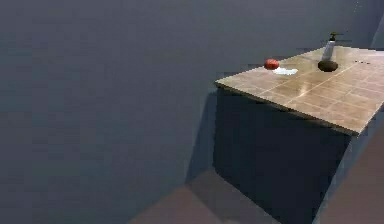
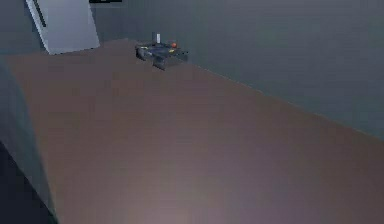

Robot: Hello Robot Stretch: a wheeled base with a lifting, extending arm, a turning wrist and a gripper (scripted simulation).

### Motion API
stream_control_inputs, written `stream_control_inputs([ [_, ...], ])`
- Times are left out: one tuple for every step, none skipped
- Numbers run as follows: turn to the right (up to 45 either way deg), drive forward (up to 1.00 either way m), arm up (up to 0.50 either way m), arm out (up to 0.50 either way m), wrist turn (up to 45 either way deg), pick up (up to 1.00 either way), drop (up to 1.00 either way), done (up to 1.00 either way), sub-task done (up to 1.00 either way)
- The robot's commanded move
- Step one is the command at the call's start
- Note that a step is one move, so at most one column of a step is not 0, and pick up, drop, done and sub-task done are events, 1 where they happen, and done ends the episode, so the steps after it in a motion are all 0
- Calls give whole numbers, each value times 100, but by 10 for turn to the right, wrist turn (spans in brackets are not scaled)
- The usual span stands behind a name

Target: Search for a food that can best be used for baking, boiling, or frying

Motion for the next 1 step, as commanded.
stream_control_inputs([
  [450,0,0,0,0,0,0,0,0],
])
